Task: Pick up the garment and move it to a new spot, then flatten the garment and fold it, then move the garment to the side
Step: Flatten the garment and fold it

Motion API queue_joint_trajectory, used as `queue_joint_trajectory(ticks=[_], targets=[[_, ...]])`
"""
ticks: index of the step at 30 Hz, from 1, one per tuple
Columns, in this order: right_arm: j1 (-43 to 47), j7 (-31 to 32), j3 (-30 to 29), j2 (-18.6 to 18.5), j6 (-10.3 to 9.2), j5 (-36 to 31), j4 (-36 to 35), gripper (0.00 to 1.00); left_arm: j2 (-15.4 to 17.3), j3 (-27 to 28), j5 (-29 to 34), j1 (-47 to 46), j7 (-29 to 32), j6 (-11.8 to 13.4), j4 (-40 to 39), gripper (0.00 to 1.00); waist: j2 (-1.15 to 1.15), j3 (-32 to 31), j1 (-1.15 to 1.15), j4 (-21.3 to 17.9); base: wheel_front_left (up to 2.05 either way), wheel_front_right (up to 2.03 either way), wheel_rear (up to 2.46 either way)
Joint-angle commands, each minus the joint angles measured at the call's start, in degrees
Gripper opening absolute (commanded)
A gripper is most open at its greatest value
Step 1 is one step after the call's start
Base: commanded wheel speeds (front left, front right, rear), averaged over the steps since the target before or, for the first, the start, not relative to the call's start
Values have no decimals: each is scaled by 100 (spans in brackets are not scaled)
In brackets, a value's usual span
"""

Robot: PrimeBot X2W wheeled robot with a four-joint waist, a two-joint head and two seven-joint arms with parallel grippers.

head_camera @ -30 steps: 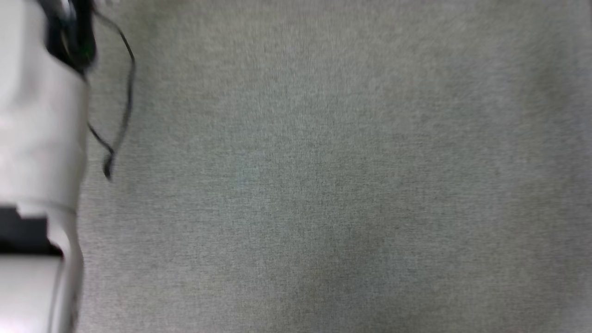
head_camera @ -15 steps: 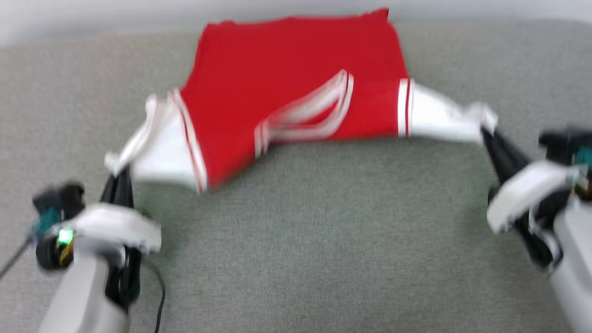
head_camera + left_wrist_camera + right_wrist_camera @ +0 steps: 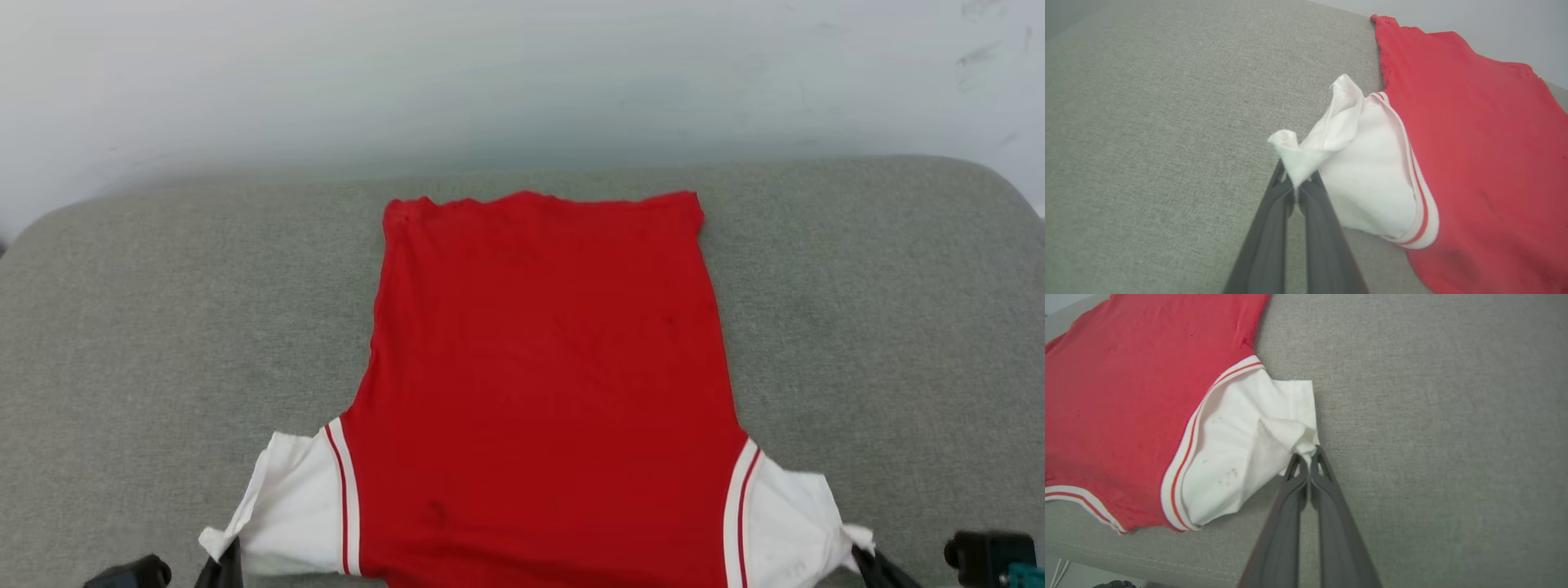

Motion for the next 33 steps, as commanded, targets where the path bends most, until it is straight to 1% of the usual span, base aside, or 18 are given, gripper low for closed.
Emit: queue_joint_trajectory(ticks=[1, 2, 4, 6, 7, 8, 9, 13, 15, 18, 20, 22, 23, 27, 30, 33], targets=[[90, 68, -43, 40, -4, -45, -99, 0, 26, 1, 31, 106, 4, 46, -70, 0, 0, -32, 3, 19, 0, 0, 0], [247, 193, -95, 149, -4, -70, -204, 0, 22, -25, 48, 200, 62, 90, -160, 0, 0, -36, 3, 26, 0, 0, 0], [493, 422, -149, 219, -4, -239, -351, 0, -7, -77, 85, 352, 103, 172, -342, 0, 0, -42, 3, 40, 0, 0, 0], [592, 582, -142, 372, -3, -221, -440, 0, -45, -150, 123, 459, 146, 251, -444, 0, 0, -35, 3, 49, 0, 0, 0], [602, 637, -149, 360, -4, -274, -480, 11, -39, -195, 178, 464, 134, 260, -510, 0, 0, -25, 3, 65, 0, 0, 0], [584, 673, -150, 363, -4, -302, -512, 65, -44, -222, 215, 437, 111, 276, -569, 0, 0, -14, 3, 81, 0, 0, 0], [510, 661, -149, 386, -4, -300, -571, 100, -53, -260, 253, 398, 114, 283, -610, 0, 0, -6, 3, 100, 0, 0, 0], [36, 465, -370, 388, -3, -269, -765, 100, -36, -324, 378, 225, 64, 320, -809, 0, 0, 74, 3, 148, 0, 0, 0], [-353, 290, -571, 391, -4, -129, -681, 100, -9, -344, 444, 145, 47, 337, -902, 0, 0, 164, 3, 159, 0, 0, 0], [-1147, 32, -858, 276, -3, 26, -296, 100, 30, -387, 543, -14, 28, 334, -1085, 0, 0, 349, 3, 239, 0, 0, 0], [-1704, -26, -935, 186, -3, 118, 77, 100, 51, -436, 615, -119, 47, 323, -1205, 0, 0, 521, 3, 311, 0, 0, 0], [-2382, -11, -990, 21, -3, 213, 499, 100, 58, -505, 689, -316, 13, 273, -1346, 0, 0, 766, 3, 418, 0, 0, 0], [-2712, 31, -995, -27, -3, 285, 731, 100, 53, -560, 729, -414, 0, 241, -1391, 0, 0, 885, 3, 486, 0, 0, 0], [-3954, 384, -815, -425, -3, 385, 1605, 100, -52, -781, 830, -789, -79, 91, -1488, 0, 0, 1356, 3, 804, 0, 0, 0], [-4756, 1017, -673, -677, -3, 469, 2218, 100, -153, -909, 859, -1032, -185, -5, -1488, 0, 0, 1664, 3, 1007, 0, 0, 0], [-5559, 1587, -505, -842, -3, 522, 2586, 100, -263, -1000, 878, -1204, -306, -72, -1486, 0, 0, 1949, 3, 1187, 0, 0, 0]])
